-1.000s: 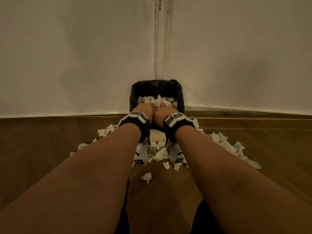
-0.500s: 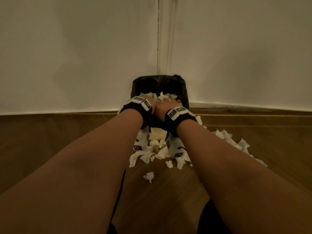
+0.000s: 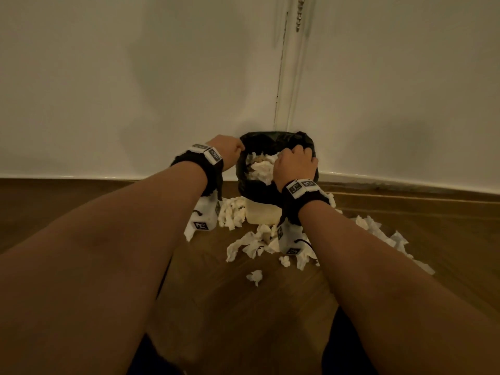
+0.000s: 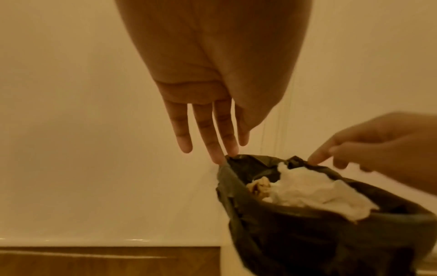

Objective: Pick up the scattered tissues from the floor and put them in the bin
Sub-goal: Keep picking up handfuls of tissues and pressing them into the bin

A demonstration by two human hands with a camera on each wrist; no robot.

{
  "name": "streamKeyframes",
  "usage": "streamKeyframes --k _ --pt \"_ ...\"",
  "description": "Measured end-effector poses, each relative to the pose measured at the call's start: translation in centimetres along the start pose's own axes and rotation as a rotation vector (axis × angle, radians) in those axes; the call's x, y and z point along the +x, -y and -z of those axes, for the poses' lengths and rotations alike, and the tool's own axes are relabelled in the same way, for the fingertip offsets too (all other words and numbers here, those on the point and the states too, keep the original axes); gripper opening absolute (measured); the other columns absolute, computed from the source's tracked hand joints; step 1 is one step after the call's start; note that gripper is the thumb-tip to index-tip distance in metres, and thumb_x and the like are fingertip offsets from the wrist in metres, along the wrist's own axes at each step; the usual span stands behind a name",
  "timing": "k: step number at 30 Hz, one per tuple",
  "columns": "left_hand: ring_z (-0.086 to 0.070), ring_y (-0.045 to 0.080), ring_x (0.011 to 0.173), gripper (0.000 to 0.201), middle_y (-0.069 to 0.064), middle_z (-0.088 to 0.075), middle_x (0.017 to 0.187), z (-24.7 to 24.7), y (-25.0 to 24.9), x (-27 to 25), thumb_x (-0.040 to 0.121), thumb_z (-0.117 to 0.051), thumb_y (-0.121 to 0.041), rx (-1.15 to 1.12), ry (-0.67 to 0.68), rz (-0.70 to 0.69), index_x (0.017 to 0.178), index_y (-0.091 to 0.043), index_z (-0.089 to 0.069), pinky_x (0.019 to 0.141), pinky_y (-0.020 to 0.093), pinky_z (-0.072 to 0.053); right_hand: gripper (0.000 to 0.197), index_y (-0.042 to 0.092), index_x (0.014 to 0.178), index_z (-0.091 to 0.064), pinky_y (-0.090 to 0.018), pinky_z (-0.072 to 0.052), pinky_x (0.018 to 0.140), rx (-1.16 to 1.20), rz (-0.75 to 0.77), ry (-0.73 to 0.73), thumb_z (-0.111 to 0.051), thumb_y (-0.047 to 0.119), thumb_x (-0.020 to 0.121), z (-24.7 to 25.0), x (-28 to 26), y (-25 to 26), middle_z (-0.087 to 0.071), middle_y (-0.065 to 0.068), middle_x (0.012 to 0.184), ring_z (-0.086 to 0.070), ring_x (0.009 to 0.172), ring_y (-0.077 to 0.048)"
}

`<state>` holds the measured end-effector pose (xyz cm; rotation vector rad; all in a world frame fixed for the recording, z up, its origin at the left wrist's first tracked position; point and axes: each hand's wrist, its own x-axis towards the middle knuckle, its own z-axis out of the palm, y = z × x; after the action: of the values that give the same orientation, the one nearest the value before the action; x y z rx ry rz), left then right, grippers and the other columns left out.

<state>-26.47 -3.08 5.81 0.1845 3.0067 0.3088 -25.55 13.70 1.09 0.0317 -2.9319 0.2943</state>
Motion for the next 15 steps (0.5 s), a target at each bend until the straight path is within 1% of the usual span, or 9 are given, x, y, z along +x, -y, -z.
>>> streamKeyframes --k 2,4,6,7,9,10,12,15 --pt "-0.053 0.028 0.115 0.036 0.01 -0.057 0.129 0.0 1.3 -1.1 0.099 -0.033 -0.017 0.035 0.005 0.046 0.128 -0.017 -0.055 0.093 0.034 -0.042 0.03 0.013 0.115 -0.059 -0.043 -0.033 0.099 0.05 0.015 -0.079 -0.042 0.026 0.094 0.6 -0.8 1.0 -0.05 -0.011 0.123 -0.04 0.119 -0.031" --pt "-0.053 0.028 0.116 0.035 0.009 -0.055 0.131 -0.5 2.1 -2.3 0.098 -0.037 -0.015 0.049 0.022 0.093 0.127 -0.019 -0.055 0.093 0.034 -0.042 0.03 0.014 0.113 -0.061 -0.04 -0.037 0.096 0.112 0.066 -0.139 -0.042 0.026 0.093 0.9 -1.9 2.1 -0.052 -0.009 0.119 -0.043 0.115 -0.029" --pt "-0.053 0.028 0.116 0.035 0.01 -0.054 0.131 -1.6 2.5 -3.5 0.096 -0.04 -0.012 0.039 0.061 0.123 0.125 -0.019 -0.057 0.093 0.033 -0.043 0.029 0.013 0.11 -0.063 -0.037 -0.039 0.094 0.191 0.146 -0.151 -0.043 0.026 0.093 0.6 -3.7 3.1 -0.057 -0.008 0.114 -0.047 0.11 -0.026" --pt "-0.054 0.027 0.115 0.034 0.01 -0.055 0.13 -2.3 2.4 -4.1 0.095 -0.041 -0.012 0.036 0.083 0.129 0.123 -0.019 -0.058 0.092 0.033 -0.043 0.027 0.013 0.107 -0.063 -0.036 -0.04 0.092 0.232 0.179 -0.135 -0.044 0.025 0.093 0.3 -4.8 3.4 -0.059 -0.008 0.111 -0.049 0.107 -0.026" --pt "-0.056 0.027 0.112 0.031 0.01 -0.058 0.127 -4.3 2.2 -5.3 0.094 -0.044 -0.012 0.03 0.121 0.125 0.118 -0.018 -0.062 0.092 0.032 -0.045 0.024 0.015 0.104 -0.062 -0.036 -0.042 0.087 0.281 0.191 -0.039 -0.042 0.024 0.093 -1.0 -7.2 3.4 -0.062 -0.007 0.105 -0.051 0.103 -0.025" --pt "-0.056 0.026 0.112 0.029 0.009 -0.058 0.126 -5.4 2.1 -5.8 0.094 -0.045 -0.011 0.026 0.143 0.119 0.116 -0.018 -0.063 0.093 0.032 -0.045 0.024 0.015 0.104 -0.061 -0.037 -0.043 0.084 0.287 0.164 0.027 -0.041 0.024 0.094 -1.7 -8.2 3.0 -0.063 -0.007 0.104 -0.052 0.103 -0.025" --pt "-0.055 0.025 0.114 0.029 0.008 -0.057 0.127 -7.9 1.8 -6.7 0.094 -0.045 -0.01 0.017 0.216 0.111 0.114 -0.02 -0.064 0.097 0.032 -0.044 0.024 0.015 0.108 -0.059 -0.035 -0.045 0.081 0.294 0.042 0.178 -0.042 0.025 0.094 -3.6 -10.1 1.4 -0.063 -0.009 0.105 -0.053 0.104 -0.027" --pt "-0.052 0.024 0.118 0.03 0.008 -0.053 0.131 -12.1 1.3 -7.6 0.096 -0.045 -0.013 0.017 0.32 0.111 0.121 -0.019 -0.059 0.099 0.032 -0.043 0.028 0.014 0.116 -0.053 -0.038 -0.047 0.083 0.339 -0.19 0.396 -0.047 0.028 0.093 -6.4 -12.7 -1.7 -0.062 -0.014 0.111 -0.055 0.107 -0.032"
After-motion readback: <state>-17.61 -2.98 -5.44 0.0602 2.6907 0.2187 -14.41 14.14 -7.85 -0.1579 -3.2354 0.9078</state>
